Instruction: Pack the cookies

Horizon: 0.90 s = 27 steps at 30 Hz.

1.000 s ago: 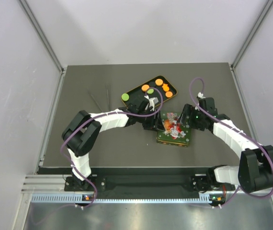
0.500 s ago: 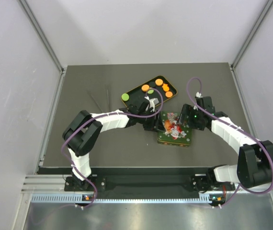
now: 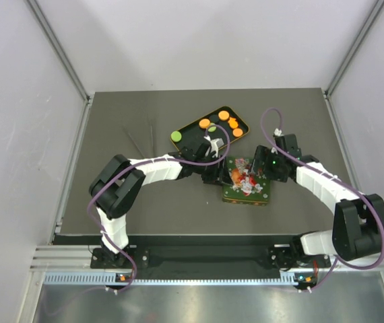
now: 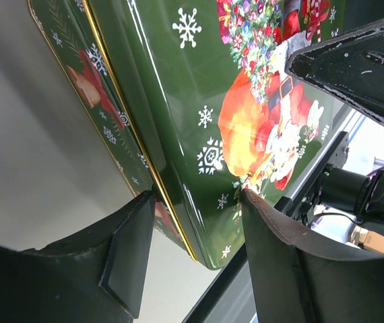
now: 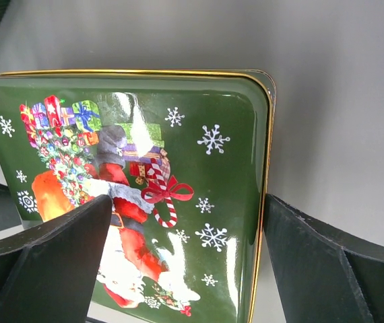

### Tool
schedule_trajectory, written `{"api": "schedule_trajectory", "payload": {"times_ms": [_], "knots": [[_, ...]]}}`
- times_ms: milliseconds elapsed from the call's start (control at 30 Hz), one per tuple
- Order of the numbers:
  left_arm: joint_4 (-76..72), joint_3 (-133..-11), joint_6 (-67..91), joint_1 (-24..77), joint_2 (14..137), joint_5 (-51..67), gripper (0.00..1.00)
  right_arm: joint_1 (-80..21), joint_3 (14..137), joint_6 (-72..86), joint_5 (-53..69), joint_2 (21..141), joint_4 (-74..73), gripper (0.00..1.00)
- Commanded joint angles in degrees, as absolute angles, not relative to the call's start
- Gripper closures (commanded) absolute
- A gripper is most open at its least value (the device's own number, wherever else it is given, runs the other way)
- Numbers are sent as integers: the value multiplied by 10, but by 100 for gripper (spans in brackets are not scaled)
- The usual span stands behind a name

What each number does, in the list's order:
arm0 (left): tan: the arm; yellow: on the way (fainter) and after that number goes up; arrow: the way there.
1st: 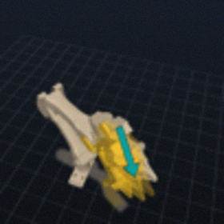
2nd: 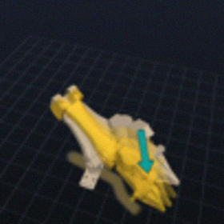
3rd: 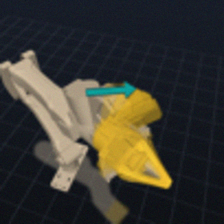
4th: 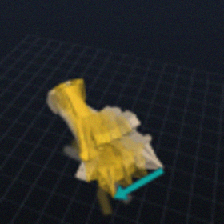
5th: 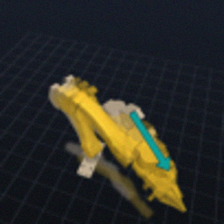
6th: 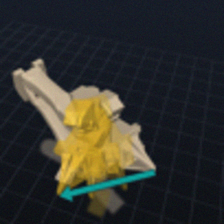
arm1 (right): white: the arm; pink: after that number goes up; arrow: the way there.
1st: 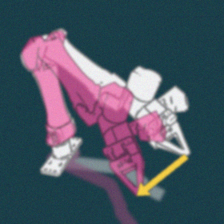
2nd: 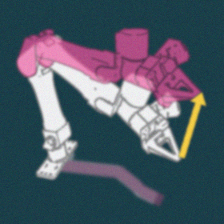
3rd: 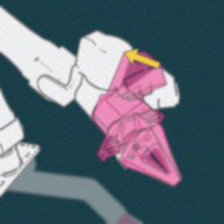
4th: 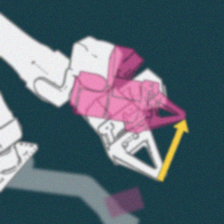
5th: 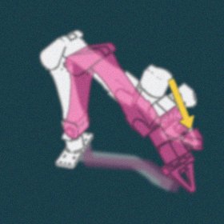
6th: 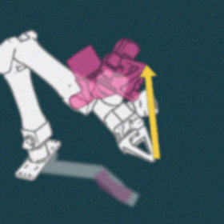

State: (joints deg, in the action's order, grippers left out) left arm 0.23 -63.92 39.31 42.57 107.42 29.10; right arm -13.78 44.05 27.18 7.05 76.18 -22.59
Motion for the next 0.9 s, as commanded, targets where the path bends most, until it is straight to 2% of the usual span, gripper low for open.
{"api": "schedule_trajectory", "payload": {"times_ms": [0, 367, 500, 600, 867], "knots": [[-25, -631, 396, 438, 1092, 298, 42, -150, 456, 273, 101, 780, -200, 9], [-69, -587, 431, 444, 1067, 275, 41, -147, 434, 275, 131, 806, -164, 11], [-88, -565, 440, 444, 1019, 263, 36, -146, 438, 267, 126, 806, -166, 10], [-61, -577, 426, 444, 982, 232, 31, -146, 447, 258, 127, 812, -166, 10], [-16, -579, 437, 408, 928, 100, 27, -142, 470, 237, 122, 837, -165, 8]]}}
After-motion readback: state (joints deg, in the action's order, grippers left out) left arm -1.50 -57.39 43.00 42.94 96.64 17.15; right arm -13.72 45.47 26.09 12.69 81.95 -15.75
